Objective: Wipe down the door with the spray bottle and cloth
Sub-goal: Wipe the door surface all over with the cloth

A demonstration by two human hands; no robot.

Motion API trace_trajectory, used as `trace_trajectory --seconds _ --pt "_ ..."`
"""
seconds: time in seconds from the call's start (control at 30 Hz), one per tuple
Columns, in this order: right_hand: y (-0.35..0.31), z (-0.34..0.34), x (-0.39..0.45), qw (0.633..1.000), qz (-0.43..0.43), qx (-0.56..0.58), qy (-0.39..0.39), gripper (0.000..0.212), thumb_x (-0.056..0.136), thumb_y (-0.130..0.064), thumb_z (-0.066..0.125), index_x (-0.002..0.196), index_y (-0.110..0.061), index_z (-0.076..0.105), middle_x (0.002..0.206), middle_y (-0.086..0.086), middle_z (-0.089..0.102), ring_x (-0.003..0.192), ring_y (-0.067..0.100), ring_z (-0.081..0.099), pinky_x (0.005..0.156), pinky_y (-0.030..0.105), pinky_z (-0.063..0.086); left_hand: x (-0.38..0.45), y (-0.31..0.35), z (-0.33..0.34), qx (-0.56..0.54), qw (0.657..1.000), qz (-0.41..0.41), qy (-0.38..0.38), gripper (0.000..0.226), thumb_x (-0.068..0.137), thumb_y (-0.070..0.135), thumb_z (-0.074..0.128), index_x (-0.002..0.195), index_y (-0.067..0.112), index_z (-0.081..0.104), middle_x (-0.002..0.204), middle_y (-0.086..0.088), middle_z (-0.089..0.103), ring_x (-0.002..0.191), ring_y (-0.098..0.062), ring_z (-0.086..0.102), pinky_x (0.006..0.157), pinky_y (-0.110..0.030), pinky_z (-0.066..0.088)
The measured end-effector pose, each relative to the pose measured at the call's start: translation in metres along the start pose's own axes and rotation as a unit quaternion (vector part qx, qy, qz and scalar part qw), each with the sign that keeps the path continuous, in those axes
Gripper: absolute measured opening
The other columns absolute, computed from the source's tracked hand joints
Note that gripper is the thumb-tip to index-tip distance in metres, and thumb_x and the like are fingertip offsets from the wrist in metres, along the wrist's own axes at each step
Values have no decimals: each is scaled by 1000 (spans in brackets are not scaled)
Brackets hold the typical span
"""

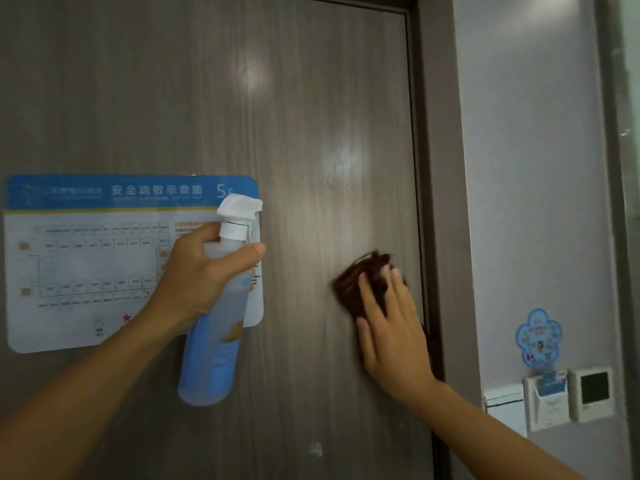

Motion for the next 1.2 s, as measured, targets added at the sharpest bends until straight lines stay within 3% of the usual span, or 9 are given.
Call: trace_trajectory --seconds 0.1,0.2,0.37,0.57,0.77,0.93,1.0,1.07,1.2 --pt "3 -1 -15 990 -123 -51 -40 61 106 -35 43 162 -19 28 170 15 18 158 32 12 123 53 28 0 -1 0 14 1000 10 5 33 72 40 82 91 15 74 82 -8 75 82 -35 75 70 -49 66" --pt "23 -11 4 999 -33 -11 -13 62 106 -33 41 163 -20 23 171 13 14 159 30 9 123 54 28 2 -2 -3 34 999 16 11 37 69 52 81 90 23 74 89 -7 76 88 -32 75 80 -65 62" --pt "11 -4 10 996 87 27 26 63 107 -35 34 165 -21 14 171 14 13 159 29 2 126 55 19 1 -1 -3 50 998 18 22 43 67 58 78 92 24 74 90 -6 76 88 -31 75 81 -66 61" --pt "-5 6 -27 982 -170 -72 -52 62 105 -33 45 163 -23 25 170 14 17 158 31 12 124 51 23 2 -4 -5 42 999 11 23 41 67 56 80 92 23 75 89 -5 76 87 -31 76 81 -66 61" --pt "20 -1 -23 998 56 31 17 63 105 -29 41 164 -17 20 170 16 15 159 31 8 124 54 24 -2 3 -1 30 999 8 23 50 63 55 79 96 18 74 86 -3 76 81 -23 76 74 -53 66" --pt "-5 20 -58 1000 8 5 -26 66 105 -33 41 164 -22 14 169 16 17 159 32 7 124 52 22 -12 4 -1 59 998 4 38 48 65 56 78 95 19 74 87 -2 76 84 -24 75 81 -58 64" --pt "3 14 -59 999 -22 -14 -44 64 106 -35 40 164 -24 16 170 14 15 159 31 7 124 50 22 -33 8 10 90 995 27 37 47 67 58 77 95 21 72 88 0 75 84 -19 73 80 -51 62" --pt "17 5 -52 999 8 -3 -34 63 107 -34 39 164 -23 16 171 14 13 159 30 6 125 48 21 -66 7 26 101 994 41 25 44 68 57 77 94 22 71 85 1 73 80 -20 71 75 -47 59" --pt "19 6 -44 989 148 25 10 65 108 -28 40 165 -19 11 170 18 10 159 32 2 126 51 19 -126 -26 62 10 999 -28 21 38 65 51 82 94 27 74 79 -11 74 72 -38 72 66 -60 59"
Point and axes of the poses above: each hand's wrist, its own x-axis towards the middle knuckle, its own z-axis out of the palm, y = z × x, the point moved 8 cm from there along x, towards the middle knuckle
